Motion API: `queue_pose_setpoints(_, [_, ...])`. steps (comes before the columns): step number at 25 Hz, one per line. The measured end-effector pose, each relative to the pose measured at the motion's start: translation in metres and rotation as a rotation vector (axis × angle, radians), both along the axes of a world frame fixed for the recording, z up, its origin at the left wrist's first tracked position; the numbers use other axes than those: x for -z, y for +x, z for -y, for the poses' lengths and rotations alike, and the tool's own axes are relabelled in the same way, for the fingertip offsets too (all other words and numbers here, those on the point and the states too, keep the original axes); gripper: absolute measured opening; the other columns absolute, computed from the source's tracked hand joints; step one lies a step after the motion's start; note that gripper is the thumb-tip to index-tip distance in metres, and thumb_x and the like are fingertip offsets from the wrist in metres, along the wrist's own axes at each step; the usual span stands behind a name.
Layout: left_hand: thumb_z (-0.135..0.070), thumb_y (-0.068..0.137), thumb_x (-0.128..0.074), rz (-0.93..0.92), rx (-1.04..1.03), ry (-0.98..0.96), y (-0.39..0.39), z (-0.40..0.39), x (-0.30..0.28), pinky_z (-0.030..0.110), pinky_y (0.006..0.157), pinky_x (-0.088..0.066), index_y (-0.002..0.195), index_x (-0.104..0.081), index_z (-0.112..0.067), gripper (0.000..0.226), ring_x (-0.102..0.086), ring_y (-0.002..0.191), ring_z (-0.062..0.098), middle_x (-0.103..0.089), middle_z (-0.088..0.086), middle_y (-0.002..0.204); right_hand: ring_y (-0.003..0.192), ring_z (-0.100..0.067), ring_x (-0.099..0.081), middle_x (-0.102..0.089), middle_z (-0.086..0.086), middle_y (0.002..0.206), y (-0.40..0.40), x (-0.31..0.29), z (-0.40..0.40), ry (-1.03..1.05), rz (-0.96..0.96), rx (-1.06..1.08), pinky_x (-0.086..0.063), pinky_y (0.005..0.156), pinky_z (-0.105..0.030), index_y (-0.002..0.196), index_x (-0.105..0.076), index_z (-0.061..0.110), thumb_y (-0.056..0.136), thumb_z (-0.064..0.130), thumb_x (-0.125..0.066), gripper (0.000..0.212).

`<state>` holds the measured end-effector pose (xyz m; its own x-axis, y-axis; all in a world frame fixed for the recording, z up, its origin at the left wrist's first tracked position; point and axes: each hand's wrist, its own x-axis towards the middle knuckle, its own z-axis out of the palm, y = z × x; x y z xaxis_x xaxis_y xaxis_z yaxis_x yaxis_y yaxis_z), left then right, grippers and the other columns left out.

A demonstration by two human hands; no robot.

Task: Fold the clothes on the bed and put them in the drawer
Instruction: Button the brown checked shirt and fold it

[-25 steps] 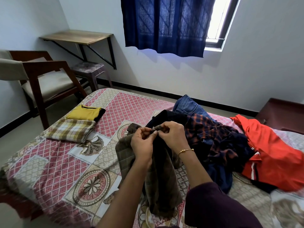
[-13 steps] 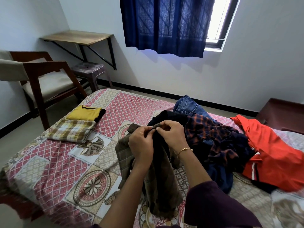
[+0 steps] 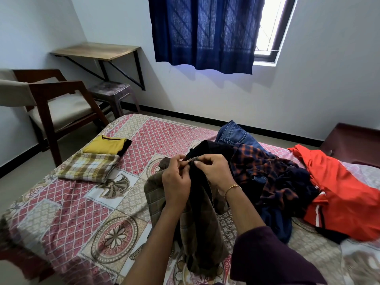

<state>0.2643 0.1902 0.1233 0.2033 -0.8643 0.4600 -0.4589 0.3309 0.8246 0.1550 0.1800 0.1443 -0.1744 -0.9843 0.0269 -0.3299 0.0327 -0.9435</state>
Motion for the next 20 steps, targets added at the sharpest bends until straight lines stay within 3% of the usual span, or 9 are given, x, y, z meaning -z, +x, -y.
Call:
queue_pose_setpoints(3, [0.005, 0.082, -0.065, -0.056, 0.014, 0.018, -0.002, 0.0, 0.002, 0.0, 0.07, -0.043, 0.094, -0.071, 0.0, 0.015, -0.06, 0.071, -0.006, -0.068, 0.0, 0.083, 0.078, -0.009, -0.058, -0.064, 0.0, 0.081, -0.001, -0.001, 0.001, -0.018, -0.039, 0.045, -0.047, 0.07, -0.013, 0.095, -0.072, 0.005, 0.083, 0.009, -0.068, 0.014])
queue_pose_setpoints(5, [0.005, 0.082, -0.066, -0.143, 0.006, 0.064, -0.004, 0.0, 0.002, 0.001, 0.07, -0.044, 0.091, -0.072, -0.002, 0.013, -0.06, 0.07, -0.012, -0.065, -0.007, 0.081, 0.075, -0.009, -0.056, -0.063, 0.0, 0.078, -0.001, -0.001, 0.002, -0.056, -0.142, 0.151, -0.047, 0.071, -0.018, 0.09, -0.072, 0.005, 0.082, 0.011, -0.068, 0.011])
queue_pose_setpoints(8, [0.005, 0.082, -0.065, -0.173, -0.026, 0.073, -0.006, 0.001, 0.003, 0.002, 0.072, -0.045, 0.089, -0.071, -0.004, 0.013, -0.059, 0.072, -0.009, -0.063, -0.006, 0.081, 0.077, -0.014, -0.058, -0.065, -0.004, 0.08, 0.001, 0.0, 0.003, -0.1, -0.198, 0.264, -0.047, 0.075, -0.025, 0.086, -0.069, 0.006, 0.083, 0.011, -0.064, 0.008])
queue_pose_setpoints(11, [0.007, 0.082, -0.063, -0.081, -0.028, 0.022, -0.009, 0.003, 0.005, 0.003, 0.072, -0.044, 0.088, -0.07, 0.001, 0.012, -0.055, 0.075, -0.006, -0.061, -0.002, 0.082, 0.073, -0.01, -0.055, -0.062, -0.001, 0.079, 0.007, 0.002, 0.004, -0.069, -0.156, 0.107, -0.045, 0.069, -0.019, 0.084, -0.066, 0.008, 0.085, 0.011, -0.063, 0.004])
queue_pose_setpoints(14, [0.007, 0.082, -0.063, -0.102, -0.036, 0.047, -0.009, 0.004, 0.007, 0.003, 0.07, -0.044, 0.087, -0.07, 0.0, 0.011, -0.055, 0.072, -0.005, -0.06, -0.005, 0.079, 0.066, -0.004, -0.049, -0.057, 0.006, 0.07, 0.006, 0.006, 0.007, -0.013, -0.075, 0.016, -0.04, 0.065, -0.018, 0.08, -0.064, 0.013, 0.085, 0.009, -0.064, 0.007])
queue_pose_setpoints(17, [0.003, 0.083, -0.065, -0.321, 0.005, 0.216, -0.009, 0.004, 0.005, 0.014, 0.074, -0.053, 0.086, -0.069, -0.007, 0.011, -0.061, 0.073, -0.002, -0.064, -0.008, 0.078, 0.068, -0.005, -0.052, -0.057, 0.01, 0.068, 0.002, 0.009, 0.008, 0.021, -0.035, 0.023, -0.042, 0.066, -0.016, 0.084, -0.068, 0.012, 0.085, 0.01, -0.065, 0.004])
queue_pose_setpoints(20, [0.0, 0.083, -0.067, -0.637, 0.121, 0.372, -0.009, 0.0, 0.003, 0.021, 0.073, -0.056, 0.089, -0.068, -0.007, 0.01, -0.068, 0.081, 0.013, -0.07, 0.007, 0.086, 0.071, -0.005, -0.055, -0.061, 0.006, 0.073, -0.001, 0.011, 0.007, 0.035, -0.024, 0.017, -0.044, 0.067, -0.015, 0.088, -0.07, 0.009, 0.086, 0.01, -0.064, 0.007])
